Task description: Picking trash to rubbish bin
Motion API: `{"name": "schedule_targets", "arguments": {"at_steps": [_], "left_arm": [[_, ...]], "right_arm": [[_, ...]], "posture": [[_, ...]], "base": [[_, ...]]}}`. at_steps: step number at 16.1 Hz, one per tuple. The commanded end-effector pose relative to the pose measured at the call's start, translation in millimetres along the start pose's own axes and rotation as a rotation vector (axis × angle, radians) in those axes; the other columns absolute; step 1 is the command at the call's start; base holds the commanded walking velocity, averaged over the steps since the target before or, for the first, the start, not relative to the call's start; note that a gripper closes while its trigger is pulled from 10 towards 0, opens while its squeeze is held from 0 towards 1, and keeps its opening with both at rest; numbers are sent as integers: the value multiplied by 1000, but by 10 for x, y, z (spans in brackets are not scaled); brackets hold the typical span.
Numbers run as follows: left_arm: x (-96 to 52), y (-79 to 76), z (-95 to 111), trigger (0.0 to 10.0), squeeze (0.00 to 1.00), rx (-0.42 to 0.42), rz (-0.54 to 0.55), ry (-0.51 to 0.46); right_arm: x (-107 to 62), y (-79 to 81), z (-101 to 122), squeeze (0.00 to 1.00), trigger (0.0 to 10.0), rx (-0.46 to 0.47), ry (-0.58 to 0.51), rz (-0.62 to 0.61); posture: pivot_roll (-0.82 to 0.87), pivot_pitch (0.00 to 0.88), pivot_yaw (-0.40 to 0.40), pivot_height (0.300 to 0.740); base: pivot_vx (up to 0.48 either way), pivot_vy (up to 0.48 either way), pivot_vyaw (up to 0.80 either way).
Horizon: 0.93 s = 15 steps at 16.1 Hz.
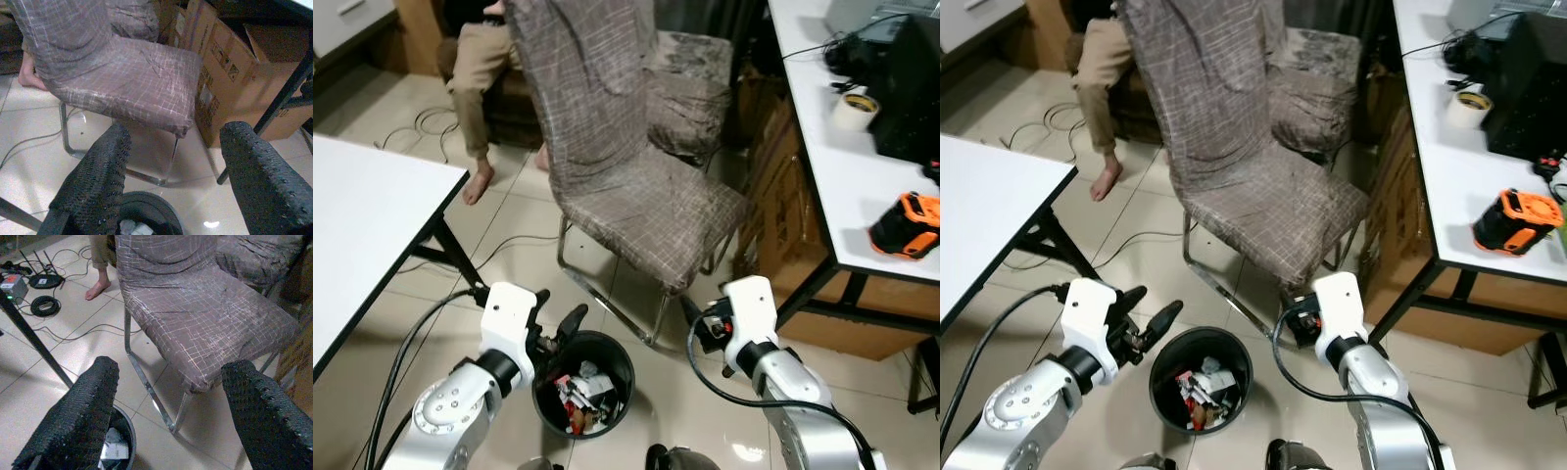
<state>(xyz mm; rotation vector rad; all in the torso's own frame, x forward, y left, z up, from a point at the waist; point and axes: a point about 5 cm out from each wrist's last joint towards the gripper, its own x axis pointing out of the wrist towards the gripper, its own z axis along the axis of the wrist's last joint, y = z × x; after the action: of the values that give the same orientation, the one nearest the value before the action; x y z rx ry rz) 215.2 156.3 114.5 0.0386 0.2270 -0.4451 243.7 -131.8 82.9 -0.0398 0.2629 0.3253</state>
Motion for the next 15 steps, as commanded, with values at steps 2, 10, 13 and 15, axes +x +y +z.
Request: {"name": "schedule_targets", "arguments": {"at_steps": [2, 10, 13, 15], "left_arm": [[-5, 42, 3, 10000, 0, 5, 16, 13], [-59, 60, 3, 10000, 0, 32, 23, 27], [-66, 69, 4, 10000, 0, 43, 21, 31], [-86, 98, 6, 10000, 0, 52, 28, 36]], "right_arm": [[-42, 22, 33, 0, 10000, 38, 25, -31], [-75, 77, 68, 0, 10000, 53, 71, -11], [-88, 90, 60, 0, 10000, 58, 77, -8], [-88, 97, 58, 0, 10000, 62, 79, -8]], "posture": [[43, 78, -37, 740], [57, 57, -50, 740], [60, 55, -48, 740], [64, 57, -50, 740]], "base": [[0, 0, 0], [-179, 0, 0], [-309, 0, 0], [-307, 0, 0]]}}
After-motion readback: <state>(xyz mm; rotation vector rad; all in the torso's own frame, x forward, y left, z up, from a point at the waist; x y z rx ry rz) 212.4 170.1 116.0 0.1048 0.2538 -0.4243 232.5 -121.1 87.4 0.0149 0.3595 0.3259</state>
